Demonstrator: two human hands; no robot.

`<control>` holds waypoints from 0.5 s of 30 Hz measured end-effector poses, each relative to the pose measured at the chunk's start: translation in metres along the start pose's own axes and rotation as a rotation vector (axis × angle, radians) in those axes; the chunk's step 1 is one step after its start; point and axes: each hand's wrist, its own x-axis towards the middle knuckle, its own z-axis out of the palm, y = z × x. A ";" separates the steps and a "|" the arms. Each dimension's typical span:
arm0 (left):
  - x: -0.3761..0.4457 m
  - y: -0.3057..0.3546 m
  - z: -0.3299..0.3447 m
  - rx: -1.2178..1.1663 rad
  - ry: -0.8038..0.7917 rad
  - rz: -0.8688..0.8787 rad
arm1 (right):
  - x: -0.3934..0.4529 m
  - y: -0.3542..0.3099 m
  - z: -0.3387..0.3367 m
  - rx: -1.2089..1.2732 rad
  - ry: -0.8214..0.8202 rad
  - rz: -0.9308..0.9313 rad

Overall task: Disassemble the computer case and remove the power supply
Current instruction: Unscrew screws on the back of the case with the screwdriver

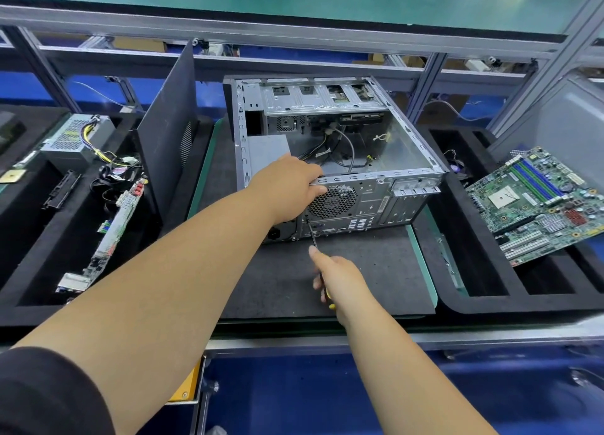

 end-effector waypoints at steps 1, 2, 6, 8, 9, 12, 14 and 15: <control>0.000 0.000 0.000 -0.003 0.001 0.001 | -0.001 -0.001 -0.003 0.175 -0.107 0.098; 0.000 0.000 0.000 -0.005 0.002 0.002 | -0.001 -0.001 -0.006 0.336 -0.216 0.175; 0.001 -0.001 0.001 -0.002 0.008 0.005 | -0.002 0.005 -0.013 0.654 -0.410 0.264; 0.001 -0.001 0.002 0.000 0.013 0.011 | -0.003 0.005 -0.013 0.679 -0.403 0.281; 0.001 -0.001 0.002 -0.001 0.016 0.015 | -0.004 0.005 -0.012 0.680 -0.397 0.284; 0.002 -0.002 0.002 0.000 0.020 0.019 | -0.003 0.006 -0.009 0.660 -0.365 0.274; 0.002 -0.002 0.003 0.005 0.019 0.018 | -0.002 0.007 -0.007 0.631 -0.325 0.253; 0.001 -0.002 0.003 0.005 0.020 0.018 | -0.001 0.008 -0.007 0.612 -0.306 0.240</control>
